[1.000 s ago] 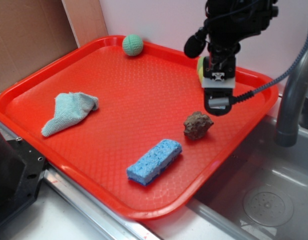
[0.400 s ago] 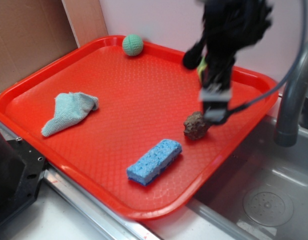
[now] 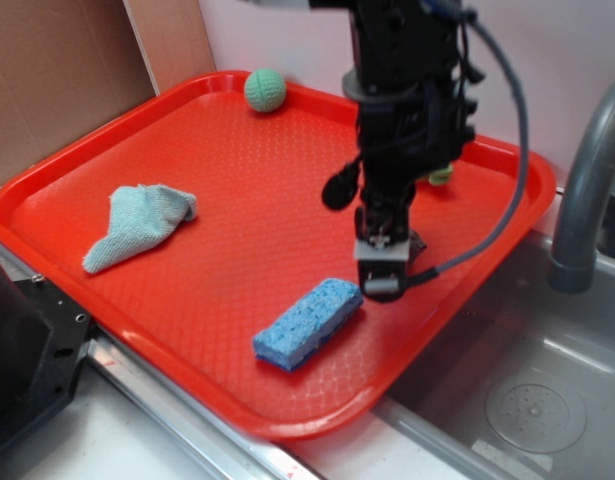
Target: Grab the rock.
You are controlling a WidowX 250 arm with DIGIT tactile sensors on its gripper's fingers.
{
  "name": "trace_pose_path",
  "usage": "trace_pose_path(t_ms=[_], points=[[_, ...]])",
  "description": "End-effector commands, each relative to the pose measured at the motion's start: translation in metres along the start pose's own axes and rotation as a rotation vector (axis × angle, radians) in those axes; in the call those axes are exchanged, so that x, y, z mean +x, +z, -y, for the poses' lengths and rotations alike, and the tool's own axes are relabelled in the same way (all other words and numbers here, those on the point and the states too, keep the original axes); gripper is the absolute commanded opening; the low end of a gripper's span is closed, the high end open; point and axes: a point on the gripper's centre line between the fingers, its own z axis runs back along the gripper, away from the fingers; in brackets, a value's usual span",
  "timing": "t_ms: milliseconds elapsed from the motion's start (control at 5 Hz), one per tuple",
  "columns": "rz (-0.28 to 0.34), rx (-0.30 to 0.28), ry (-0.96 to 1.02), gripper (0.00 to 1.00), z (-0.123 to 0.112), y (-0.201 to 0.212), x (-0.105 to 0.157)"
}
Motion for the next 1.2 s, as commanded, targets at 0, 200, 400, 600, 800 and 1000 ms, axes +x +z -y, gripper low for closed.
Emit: trace_pose_path(t_ms=[0, 200, 400, 600, 800, 1000], points=[[0.012, -0.045, 0.094, 1.0, 0.017, -0.011, 0.004], [0.021, -0.046, 0.071, 1.0, 0.014, -0.014, 0.011], [0.006, -0.053, 0.065, 0.0, 0.017, -0.016, 0.012], [0.007, -0.051, 0.062, 0.0, 0.02, -0.01, 0.007], [0.01, -0.034, 0.054, 0.0, 0.01, 0.018, 0.002], [0.036, -0.069, 0.177, 0.0, 0.004, 0.064, -0.013]])
